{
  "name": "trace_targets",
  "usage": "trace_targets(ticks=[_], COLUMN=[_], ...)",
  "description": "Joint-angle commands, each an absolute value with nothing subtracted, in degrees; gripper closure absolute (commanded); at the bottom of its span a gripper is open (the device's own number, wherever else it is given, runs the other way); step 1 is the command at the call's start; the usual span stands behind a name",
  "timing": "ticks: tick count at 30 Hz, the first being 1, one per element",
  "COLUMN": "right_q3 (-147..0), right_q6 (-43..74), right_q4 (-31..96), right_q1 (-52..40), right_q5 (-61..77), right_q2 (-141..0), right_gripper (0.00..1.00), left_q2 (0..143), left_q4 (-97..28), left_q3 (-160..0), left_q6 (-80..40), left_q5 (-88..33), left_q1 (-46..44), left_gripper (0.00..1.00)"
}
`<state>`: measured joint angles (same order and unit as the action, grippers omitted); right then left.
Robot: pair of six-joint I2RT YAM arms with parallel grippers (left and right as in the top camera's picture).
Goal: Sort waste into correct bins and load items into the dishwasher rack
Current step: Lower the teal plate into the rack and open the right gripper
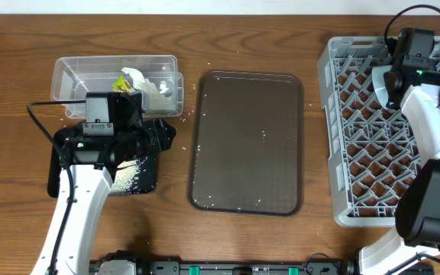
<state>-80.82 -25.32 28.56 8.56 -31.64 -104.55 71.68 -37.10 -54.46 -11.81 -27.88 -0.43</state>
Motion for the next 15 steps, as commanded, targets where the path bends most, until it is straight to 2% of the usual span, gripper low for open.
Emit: trace_targets(ticks=[1,3,7,9,11,15], right_q3=[-80.6,-80.6,-80.6,-80.6,-80.6,-80.6], right_q6=[-23.1,-23.0,-22.7,-22.7,-22.8,-22.7], right_q4=[28.5,28.1,26.7,26.3,26.2,26.0], right_q1=[8.7,8.7,8.7,8.7,8.7,8.7], right_q5=[-30.6,-30.6,-29.8,-26.1,-20.8,-7.3], right_q2=[-103.7,-102.4,-98.1,-95.1,-92.6,-88.8], right_gripper=[0.44,0.42,0.22,0.09,0.01,0.01], left_q2=[71.5,71.5,71.5,71.5,71.5,71.5], left_q4=[-37.3,-37.3,-37.3,-37.3,-37.3,-37.2], left_q3=[-54.9,-54.9,-54.9,-54.9,-54.9,-54.9], left_q6=[-11.5,-11.5,-11.5,-11.5,-11.5,-11.5], left_q5=[-27.3,-27.3,-27.3,-27.3,-27.3,-27.3], left_q1=[-0.1,-0.1,-0.1,-0.1,-0.1,-0.1], left_gripper=[0.44,0.44,0.44,0.45,0.45,0.44])
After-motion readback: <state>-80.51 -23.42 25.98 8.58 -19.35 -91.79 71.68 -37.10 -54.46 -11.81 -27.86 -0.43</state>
